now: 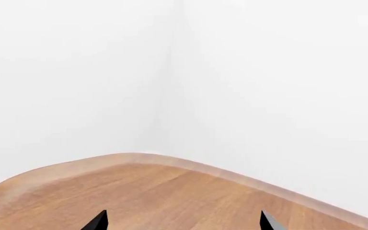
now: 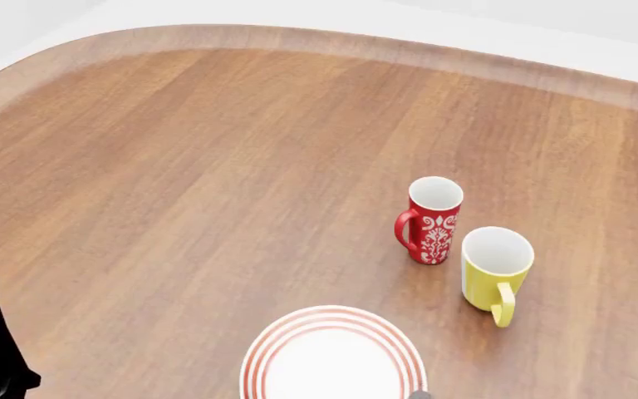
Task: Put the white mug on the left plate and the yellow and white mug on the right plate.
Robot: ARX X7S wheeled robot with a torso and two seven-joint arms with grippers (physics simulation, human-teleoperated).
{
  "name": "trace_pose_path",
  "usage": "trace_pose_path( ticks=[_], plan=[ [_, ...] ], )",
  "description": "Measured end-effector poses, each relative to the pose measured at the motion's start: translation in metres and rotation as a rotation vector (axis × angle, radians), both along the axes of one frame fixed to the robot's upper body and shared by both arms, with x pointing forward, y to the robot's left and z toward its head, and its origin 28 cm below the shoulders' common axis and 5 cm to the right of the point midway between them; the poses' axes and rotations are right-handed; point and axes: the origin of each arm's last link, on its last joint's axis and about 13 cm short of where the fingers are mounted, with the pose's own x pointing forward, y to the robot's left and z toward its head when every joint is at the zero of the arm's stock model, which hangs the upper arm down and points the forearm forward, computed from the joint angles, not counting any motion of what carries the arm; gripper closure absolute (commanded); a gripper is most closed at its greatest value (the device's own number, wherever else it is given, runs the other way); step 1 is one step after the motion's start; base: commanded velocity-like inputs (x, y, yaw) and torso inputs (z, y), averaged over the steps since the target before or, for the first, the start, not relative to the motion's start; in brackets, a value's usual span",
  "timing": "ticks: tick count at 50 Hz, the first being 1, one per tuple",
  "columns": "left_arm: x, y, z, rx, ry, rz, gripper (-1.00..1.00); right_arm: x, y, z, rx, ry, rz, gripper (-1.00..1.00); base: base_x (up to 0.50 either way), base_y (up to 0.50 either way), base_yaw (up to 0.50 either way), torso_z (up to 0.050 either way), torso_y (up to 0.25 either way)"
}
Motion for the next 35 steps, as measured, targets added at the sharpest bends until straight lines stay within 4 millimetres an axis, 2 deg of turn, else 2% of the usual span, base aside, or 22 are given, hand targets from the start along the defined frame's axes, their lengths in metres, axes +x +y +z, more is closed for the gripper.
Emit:
trace_pose_path(
  ticks=[16,27,35],
  plan=[
    [0.0,0.0,0.0,-0.004,-0.001,-0.002,-1.0,0.002,0.001,0.001,0.007,-0.081,0.029,1.0,0.0,0.0,0.0,0.0,0.0],
    [0.0,0.0,0.001,-0.004,-0.003,-0.002,-1.0,0.001,0.005,0.013,0.045,-0.225,0.085,1.0,0.0,0.0,0.0,0.0,0.0],
    [0.0,0.001,0.001,-0.004,-0.005,0.0,-1.0,0.004,0.004,0.02,0.085,-0.309,0.054,1.0,0.0,0.0,0.0,0.0,0.0]
  ],
)
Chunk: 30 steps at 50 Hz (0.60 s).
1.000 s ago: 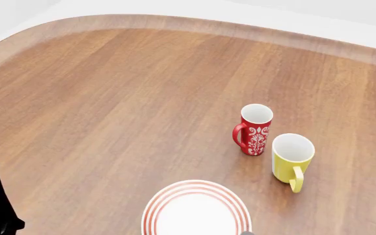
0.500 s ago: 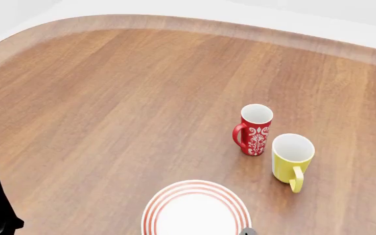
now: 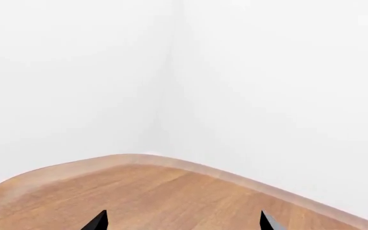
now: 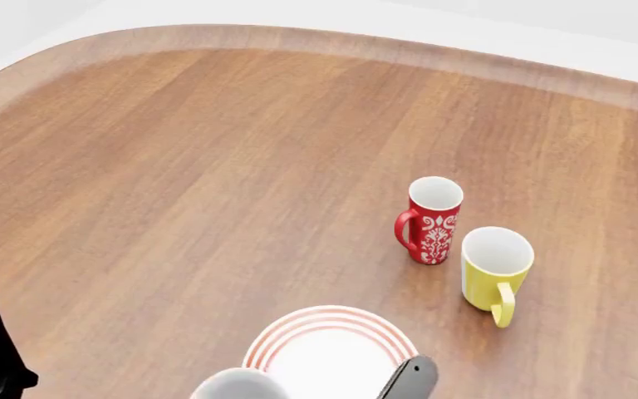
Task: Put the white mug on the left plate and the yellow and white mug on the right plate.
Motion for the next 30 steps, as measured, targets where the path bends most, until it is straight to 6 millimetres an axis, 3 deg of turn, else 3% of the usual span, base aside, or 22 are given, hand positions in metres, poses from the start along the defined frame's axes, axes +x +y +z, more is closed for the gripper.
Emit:
trace_pose_path(
  ticks=[30],
  plan=[
    [0.001,0.002,0.0,0.001,0.0,-0.005,-1.0,0.034,-0.007,0.002,0.093,0.008,-0.28,1.0,0.0,0.0,0.0,0.0,0.0]
  ],
)
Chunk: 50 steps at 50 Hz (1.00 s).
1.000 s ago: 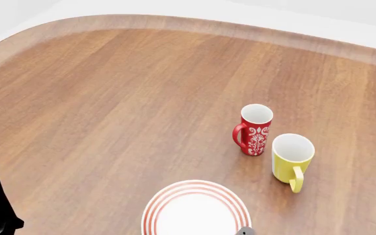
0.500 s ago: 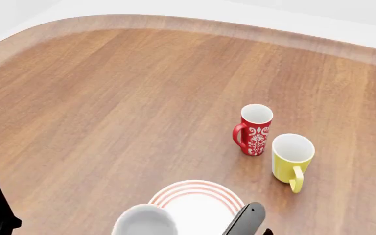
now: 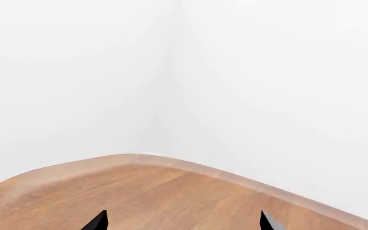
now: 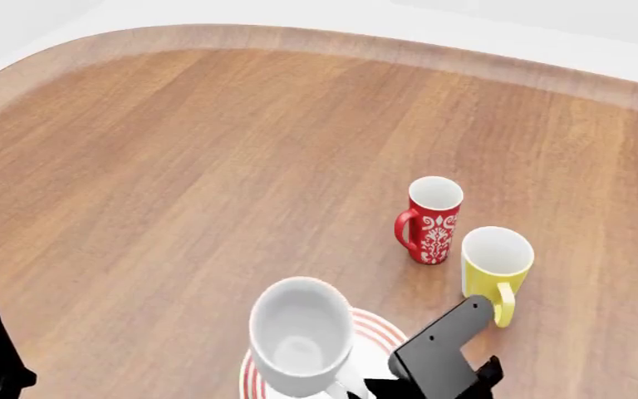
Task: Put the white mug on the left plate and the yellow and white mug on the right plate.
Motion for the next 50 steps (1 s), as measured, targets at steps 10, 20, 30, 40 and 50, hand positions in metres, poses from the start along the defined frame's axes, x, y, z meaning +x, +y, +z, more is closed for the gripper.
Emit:
trace_pose_path(
  ticks=[10,20,30,40,50],
  plan=[
    [-0.001,0.0,0.001,-0.001,-0.002,-0.002,-1.0,0.015,0.0,-0.005,0.026,0.057,-0.079,1.0,0.0,0.0,0.0,0.0,0.0],
    [-0.002,-0.001,0.001,-0.002,-0.004,-0.005,-1.0,0.028,0.0,-0.006,0.037,0.108,-0.128,1.0,0.0,0.0,0.0,0.0,0.001],
    [-0.004,-0.001,0.002,-0.005,-0.007,-0.005,-1.0,0.036,0.0,-0.009,0.031,0.167,-0.148,1.0,0.0,0.0,0.0,0.0,0.0],
    [-0.005,-0.001,0.003,-0.008,-0.01,-0.006,-1.0,0.04,-0.002,-0.015,0.001,0.23,-0.176,1.0,0.0,0.0,0.0,0.0,0.0],
    [-0.006,-0.001,0.004,-0.011,-0.013,-0.006,-1.0,0.043,-0.005,-0.018,-0.017,0.26,-0.197,1.0,0.0,0.0,0.0,0.0,0.0]
  ],
)
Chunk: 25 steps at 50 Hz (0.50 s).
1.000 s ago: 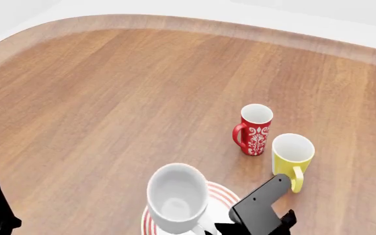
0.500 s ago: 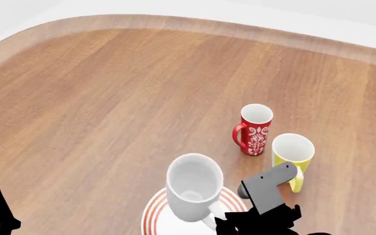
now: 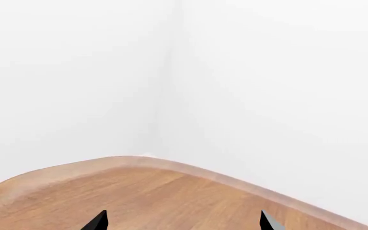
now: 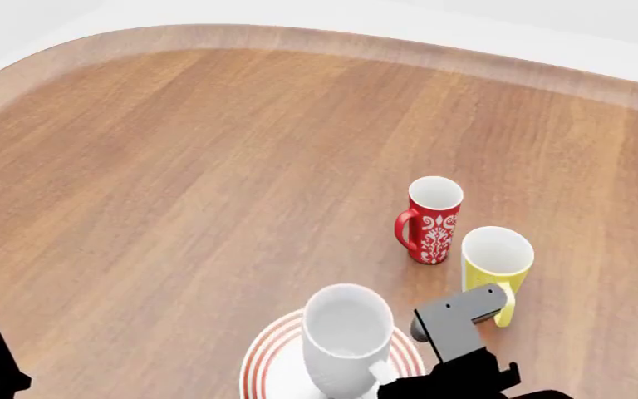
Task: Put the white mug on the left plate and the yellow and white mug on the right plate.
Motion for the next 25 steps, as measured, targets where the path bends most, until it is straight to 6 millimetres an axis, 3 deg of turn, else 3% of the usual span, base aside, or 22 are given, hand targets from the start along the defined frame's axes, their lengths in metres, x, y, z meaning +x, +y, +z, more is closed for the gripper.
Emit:
trace_pose_path(
  ticks=[25],
  plan=[
    [-0.003,0.001,0.003,-0.006,-0.009,0.003,-1.0,0.012,0.005,-0.01,0.01,0.027,0.035,1.0,0.0,0.0,0.0,0.0,0.0]
  ],
)
